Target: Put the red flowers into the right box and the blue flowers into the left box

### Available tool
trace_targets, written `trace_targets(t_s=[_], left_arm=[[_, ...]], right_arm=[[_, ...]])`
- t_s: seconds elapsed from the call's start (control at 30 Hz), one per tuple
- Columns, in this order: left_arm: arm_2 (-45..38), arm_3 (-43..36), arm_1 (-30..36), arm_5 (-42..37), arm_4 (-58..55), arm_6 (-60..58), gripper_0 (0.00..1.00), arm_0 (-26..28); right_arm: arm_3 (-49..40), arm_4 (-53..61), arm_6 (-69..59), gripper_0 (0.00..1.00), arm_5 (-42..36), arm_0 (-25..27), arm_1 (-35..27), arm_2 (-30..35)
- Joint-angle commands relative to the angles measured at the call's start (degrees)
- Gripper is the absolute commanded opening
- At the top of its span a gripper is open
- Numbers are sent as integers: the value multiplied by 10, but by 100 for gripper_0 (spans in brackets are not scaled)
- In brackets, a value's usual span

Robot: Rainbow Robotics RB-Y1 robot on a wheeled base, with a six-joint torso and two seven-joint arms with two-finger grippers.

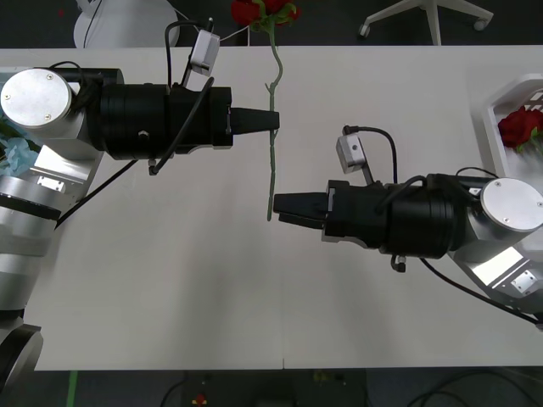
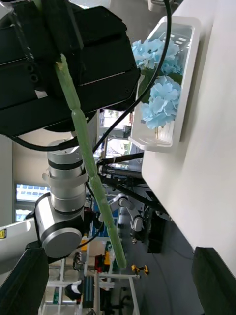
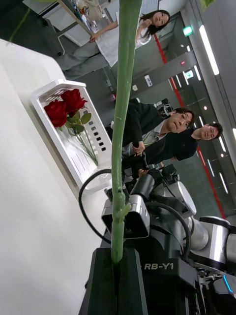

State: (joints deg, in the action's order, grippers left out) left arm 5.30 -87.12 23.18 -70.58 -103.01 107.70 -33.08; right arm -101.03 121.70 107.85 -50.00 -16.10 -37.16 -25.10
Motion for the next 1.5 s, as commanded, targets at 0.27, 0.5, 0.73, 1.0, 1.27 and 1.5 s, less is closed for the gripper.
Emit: trace_targets(t_s=[0.27,0.5,0.73,1.0,1.27,1.5], left_arm=[[7,-22,17,5,-9,36,0,-2],[7,-22,17,5,-9,36,0,-2],[7,-22,17,5,-9,36,0,-2],[7,-22,17,5,-9,36,0,-2],[7,-22,17,5,-9,36,0,-2],[7,-22,17,5,-9,36,0,-2]], right_arm=[[-22,-25,-40,84,17,-22,61,-14],[-22,-30,-49,84,26,-31,81,-14],[-22,-70,-63,84,36,-38,97,-14],[-22,-93,-84,81,39,-42,104,-14],[-22,-93,-94,55,45,-46,109,-15],[-22,-93,-98,20,47,-48,111,-14]])
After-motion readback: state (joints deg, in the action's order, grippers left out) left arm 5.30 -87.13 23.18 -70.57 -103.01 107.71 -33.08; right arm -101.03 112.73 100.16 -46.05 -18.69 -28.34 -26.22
